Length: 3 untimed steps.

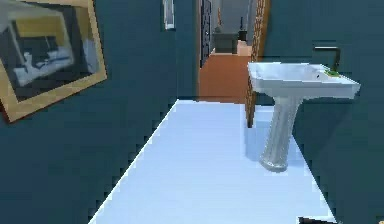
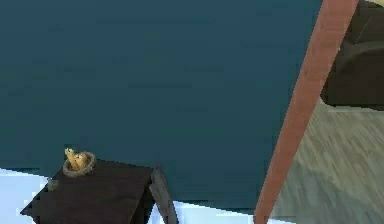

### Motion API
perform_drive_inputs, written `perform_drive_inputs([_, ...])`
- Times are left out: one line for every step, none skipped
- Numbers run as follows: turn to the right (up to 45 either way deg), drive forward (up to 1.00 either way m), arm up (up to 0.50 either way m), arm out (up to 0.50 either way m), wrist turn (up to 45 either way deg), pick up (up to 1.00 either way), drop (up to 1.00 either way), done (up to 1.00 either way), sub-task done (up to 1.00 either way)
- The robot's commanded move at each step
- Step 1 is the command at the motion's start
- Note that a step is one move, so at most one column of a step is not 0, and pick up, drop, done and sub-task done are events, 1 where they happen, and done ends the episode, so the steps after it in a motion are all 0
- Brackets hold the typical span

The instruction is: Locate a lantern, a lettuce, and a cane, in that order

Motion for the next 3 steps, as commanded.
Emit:
perform_drive_inputs([0.0, 1.0, 0.0, 0.0, 0.0, 0.0, 0.0, 0.0, 0.0])
perform_drive_inputs([6.0, 0.0, 0.0, 0.0, 0.0, 0.0, 0.0, 0.0, 0.0])
perform_drive_inputs([3.0, 0.0, 0.0, 0.0, 0.0, 0.0, 0.0, 0.0, 0.0])
